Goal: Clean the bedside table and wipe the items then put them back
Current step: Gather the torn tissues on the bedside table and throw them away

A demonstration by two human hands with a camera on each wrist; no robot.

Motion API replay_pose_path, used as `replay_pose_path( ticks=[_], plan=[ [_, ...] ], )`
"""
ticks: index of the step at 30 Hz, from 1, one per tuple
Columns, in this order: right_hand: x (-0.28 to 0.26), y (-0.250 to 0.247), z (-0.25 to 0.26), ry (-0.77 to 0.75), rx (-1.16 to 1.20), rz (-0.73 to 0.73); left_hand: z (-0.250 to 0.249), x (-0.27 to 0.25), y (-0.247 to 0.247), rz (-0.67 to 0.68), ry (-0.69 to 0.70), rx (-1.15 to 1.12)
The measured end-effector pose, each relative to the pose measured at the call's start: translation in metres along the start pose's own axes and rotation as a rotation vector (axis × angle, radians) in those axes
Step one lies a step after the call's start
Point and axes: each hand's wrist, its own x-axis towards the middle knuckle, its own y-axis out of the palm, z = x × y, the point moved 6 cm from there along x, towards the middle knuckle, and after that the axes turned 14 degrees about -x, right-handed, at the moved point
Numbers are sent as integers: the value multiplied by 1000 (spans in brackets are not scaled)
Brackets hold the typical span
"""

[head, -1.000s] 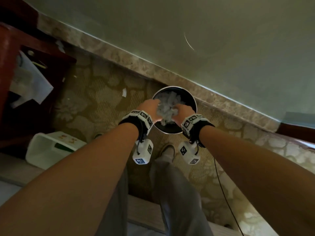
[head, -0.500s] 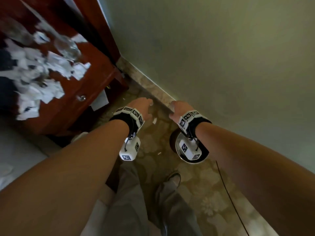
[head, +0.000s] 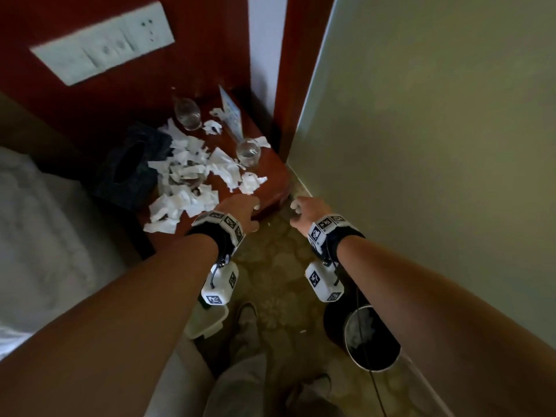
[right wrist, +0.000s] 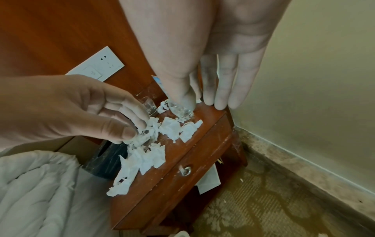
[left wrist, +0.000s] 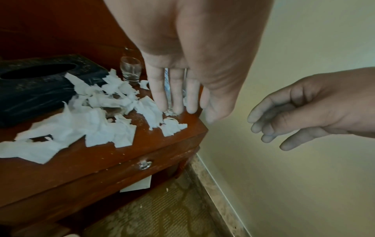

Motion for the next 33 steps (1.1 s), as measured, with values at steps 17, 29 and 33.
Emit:
replay_pose_path(
  ticks=[17,29,33],
  plan=[
    [149,-9,47,-93,-141,74,100,51,-51,-49,-306,-155],
    [290,-22,30,-196,-149,83,121,147,-51,-97,-486,-220],
    [315,-23,38,-237,-142,-8,135,171,-42,-87,-513,-206]
  ],
)
